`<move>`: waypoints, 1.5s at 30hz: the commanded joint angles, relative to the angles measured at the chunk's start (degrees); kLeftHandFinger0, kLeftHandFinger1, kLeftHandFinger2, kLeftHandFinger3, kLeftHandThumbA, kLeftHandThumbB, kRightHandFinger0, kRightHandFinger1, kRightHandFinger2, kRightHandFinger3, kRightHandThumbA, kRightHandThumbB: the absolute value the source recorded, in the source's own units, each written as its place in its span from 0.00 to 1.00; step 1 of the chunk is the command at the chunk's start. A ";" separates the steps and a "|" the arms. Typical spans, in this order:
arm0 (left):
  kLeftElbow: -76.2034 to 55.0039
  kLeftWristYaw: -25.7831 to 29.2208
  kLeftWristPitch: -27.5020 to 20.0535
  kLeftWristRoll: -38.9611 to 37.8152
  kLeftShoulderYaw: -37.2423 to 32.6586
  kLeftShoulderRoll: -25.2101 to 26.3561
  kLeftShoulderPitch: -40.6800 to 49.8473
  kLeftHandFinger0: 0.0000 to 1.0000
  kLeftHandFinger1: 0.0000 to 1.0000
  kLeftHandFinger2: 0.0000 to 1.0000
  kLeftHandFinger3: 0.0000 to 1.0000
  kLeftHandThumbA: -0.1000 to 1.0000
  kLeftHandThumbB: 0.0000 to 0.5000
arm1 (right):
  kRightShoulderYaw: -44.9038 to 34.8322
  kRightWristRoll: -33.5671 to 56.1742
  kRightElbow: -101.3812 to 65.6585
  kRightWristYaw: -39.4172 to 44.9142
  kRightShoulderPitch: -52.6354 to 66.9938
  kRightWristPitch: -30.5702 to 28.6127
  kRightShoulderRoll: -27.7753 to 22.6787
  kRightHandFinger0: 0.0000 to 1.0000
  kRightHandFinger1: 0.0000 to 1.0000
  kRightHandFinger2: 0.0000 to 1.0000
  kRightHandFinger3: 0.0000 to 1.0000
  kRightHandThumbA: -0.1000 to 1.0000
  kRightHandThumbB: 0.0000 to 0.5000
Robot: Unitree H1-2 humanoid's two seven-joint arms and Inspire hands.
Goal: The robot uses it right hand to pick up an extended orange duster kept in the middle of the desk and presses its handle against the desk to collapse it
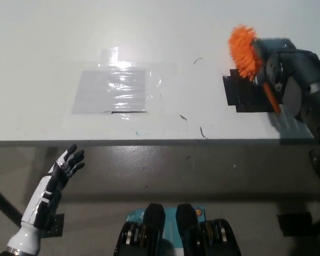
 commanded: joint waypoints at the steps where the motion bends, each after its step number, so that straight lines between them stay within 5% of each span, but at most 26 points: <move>1: -2.30 -0.93 -0.19 -0.86 0.14 1.59 -0.43 1.00 1.00 1.00 1.00 1.00 0.60 | -0.22 -1.27 -0.28 17.59 -8.36 1.73 -2.57 1.00 1.00 1.00 1.00 0.79 1.00; 5: -2.45 -1.02 0.18 -0.78 0.12 1.79 -0.46 1.00 1.00 1.00 1.00 1.00 0.61 | -7.09 5.14 -0.84 19.29 -9.53 1.70 -4.21 1.00 1.00 1.00 1.00 0.74 1.00; 8: -2.64 -1.01 0.59 -0.89 0.16 1.81 -0.42 1.00 1.00 1.00 1.00 1.00 0.62 | -11.74 8.22 -1.71 20.52 -10.57 -1.61 -5.61 1.00 1.00 1.00 1.00 0.84 1.00; 9: -2.67 -1.00 0.70 -0.99 0.19 1.79 -0.38 1.00 1.00 1.00 1.00 1.00 0.62 | -20.26 15.83 -2.54 20.42 -10.89 -2.19 -7.05 1.00 1.00 1.00 1.00 0.72 0.98; 11: -2.54 -1.05 0.46 -0.89 0.17 1.80 -0.48 1.00 1.00 1.00 1.00 1.00 0.62 | -28.04 21.48 -3.48 21.69 -11.52 -3.86 -8.38 1.00 1.00 1.00 1.00 0.72 1.00; 12: -2.36 -1.08 0.35 -1.03 0.21 1.76 -0.55 1.00 1.00 1.00 1.00 1.00 0.62 | -30.77 22.72 -4.52 20.71 -12.62 -5.15 -9.18 1.00 1.00 1.00 1.00 0.89 0.98; 13: -2.10 -1.12 0.05 -1.02 0.22 1.76 -0.67 1.00 1.00 1.00 1.00 1.00 0.61 | -33.74 24.50 -6.16 19.45 -13.45 -6.50 -9.82 1.00 1.00 1.00 1.00 1.00 0.85; 17: -1.89 -1.07 -0.14 -0.92 0.23 1.72 -0.78 1.00 1.00 1.00 1.00 1.00 0.61 | -40.31 26.39 -8.24 20.09 -14.19 -7.40 -10.40 1.00 1.00 1.00 1.00 1.00 0.82; 19: -1.68 -0.95 -0.50 -1.04 0.37 1.59 -1.09 1.00 1.00 1.00 1.00 1.00 0.62 | -50.15 35.58 -30.28 21.00 -14.80 -3.54 -13.35 1.00 1.00 1.00 1.00 1.00 0.86; 24: -1.32 -1.06 -1.11 -1.09 0.34 1.47 -1.23 1.00 1.00 1.00 1.00 1.00 0.64 | -53.02 36.16 -44.88 20.48 -11.92 -2.32 -13.93 1.00 1.00 1.00 1.00 1.00 0.91; 26: -0.61 -1.19 -1.94 -0.93 0.14 1.25 -1.47 1.00 1.00 1.00 1.00 1.00 0.67 | -57.11 39.21 -70.33 17.41 -7.51 4.06 -14.87 1.00 1.00 1.00 1.00 1.00 0.89; 27: -0.32 -1.02 -1.93 -0.82 0.20 1.16 -2.05 1.00 1.00 1.00 1.00 1.00 0.71 | -57.97 38.95 -76.52 16.43 -6.25 5.81 -15.38 1.00 1.00 1.00 1.00 1.00 0.99; 31: -0.18 -1.06 -1.84 -1.01 0.19 1.04 -2.53 1.00 1.00 1.00 1.00 1.00 0.70 | -59.06 38.49 -82.45 15.66 -4.63 7.69 -15.80 1.00 1.00 1.00 1.00 1.00 0.99; 32: 0.08 -1.51 -1.21 -1.76 -0.02 0.99 -3.72 1.00 1.00 1.00 1.00 1.00 0.73 | -60.50 40.61 -98.57 16.56 2.85 8.45 -18.71 1.00 1.00 1.00 1.00 1.00 0.90; 43: 2.37 -1.71 -1.03 -0.73 -1.07 -0.30 -7.51 1.00 1.00 1.00 1.00 1.00 0.71 | -64.41 48.03 -123.43 10.91 25.89 1.78 -17.99 1.00 1.00 1.00 1.00 1.00 0.91; 45: 4.45 -2.72 -1.69 -1.52 -1.42 -0.54 -10.77 1.00 1.00 1.00 1.00 1.00 0.66 | -62.29 48.27 -122.99 12.51 38.12 -4.64 -15.74 1.00 1.00 1.00 1.00 1.00 0.92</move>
